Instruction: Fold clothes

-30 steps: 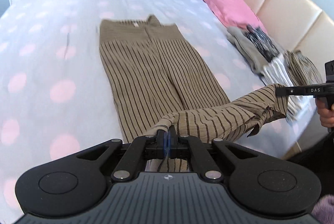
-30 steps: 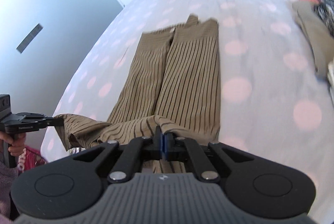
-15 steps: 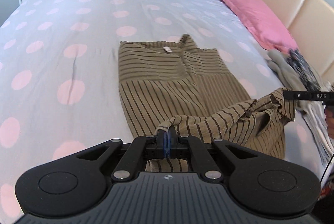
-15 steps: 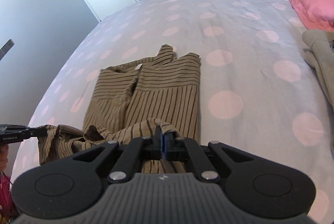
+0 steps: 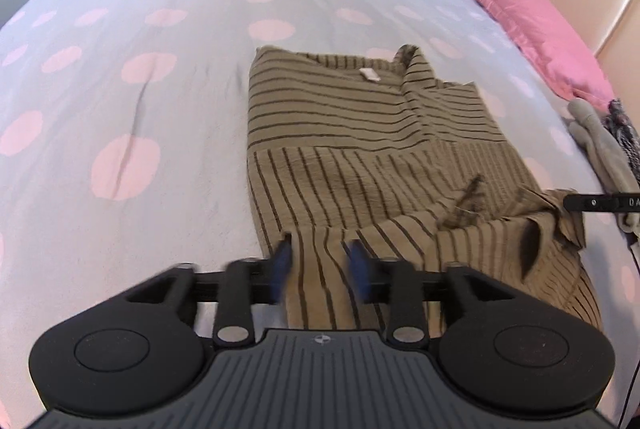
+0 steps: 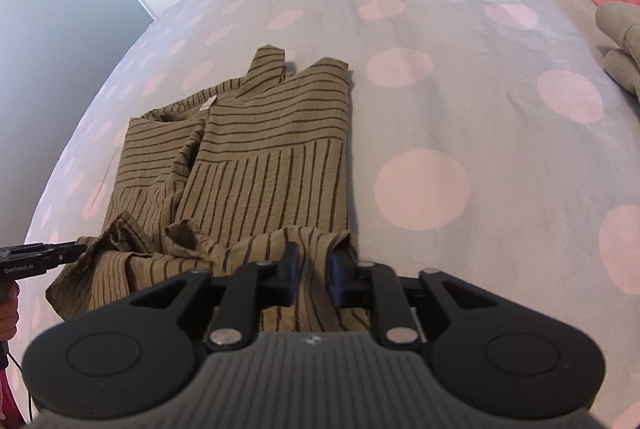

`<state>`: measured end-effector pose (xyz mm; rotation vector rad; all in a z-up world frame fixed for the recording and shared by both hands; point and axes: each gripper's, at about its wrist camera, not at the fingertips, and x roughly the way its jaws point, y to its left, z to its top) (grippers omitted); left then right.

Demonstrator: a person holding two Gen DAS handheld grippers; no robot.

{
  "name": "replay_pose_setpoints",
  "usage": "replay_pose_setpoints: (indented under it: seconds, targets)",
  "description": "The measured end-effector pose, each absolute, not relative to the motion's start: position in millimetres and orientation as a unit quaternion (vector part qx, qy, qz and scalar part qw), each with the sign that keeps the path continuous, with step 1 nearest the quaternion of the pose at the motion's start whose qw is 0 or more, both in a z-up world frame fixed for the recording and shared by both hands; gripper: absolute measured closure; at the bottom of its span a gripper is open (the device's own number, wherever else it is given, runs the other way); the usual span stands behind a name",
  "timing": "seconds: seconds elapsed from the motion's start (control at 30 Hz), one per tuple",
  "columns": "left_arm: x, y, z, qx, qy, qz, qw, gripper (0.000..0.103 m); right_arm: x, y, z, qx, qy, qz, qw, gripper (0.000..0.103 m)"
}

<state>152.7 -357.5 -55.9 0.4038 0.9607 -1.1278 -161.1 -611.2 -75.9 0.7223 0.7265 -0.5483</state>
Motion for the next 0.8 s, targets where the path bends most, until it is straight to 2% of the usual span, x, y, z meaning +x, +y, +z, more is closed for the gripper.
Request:
replay_pose_setpoints:
  seconds: [0.07,0.23,0.4,0.57,0.7,0.8]
  targets:
    - [145,-345,-43,0.184,0.418,-0.516,0.724,0.052,-169,-605,-68,0.337,0.336,-0.256,0.842,0.074]
    - [113,-308,-16,0.221,0.388,-0.536,0.717,0.052,-191,-568,-45,0.295,0.342,-0.241,0.859,0.072]
    - [66,-265,-13,0.290,0.344,-0.549,0.705,0.052,-210,-512,-35,0.208,0.386,-0.221,0.871,0.069]
    - [20,-237,-36,0.379,0.300,-0.539,0.690,0.052,-229,-463,-46,0.119,0.430,-0.216,0.868,0.067]
    - [-15,-231,-59,0.447,0.235,-0.524,0.685,0.052,-236,-436,-62,0.066,0.453,-0.214,0.863,0.066]
    - [-40,-233,-80,0.493,0.191,-0.500,0.686,0.052,-233,-417,-76,0.005,0.469,-0.210,0.858,0.061]
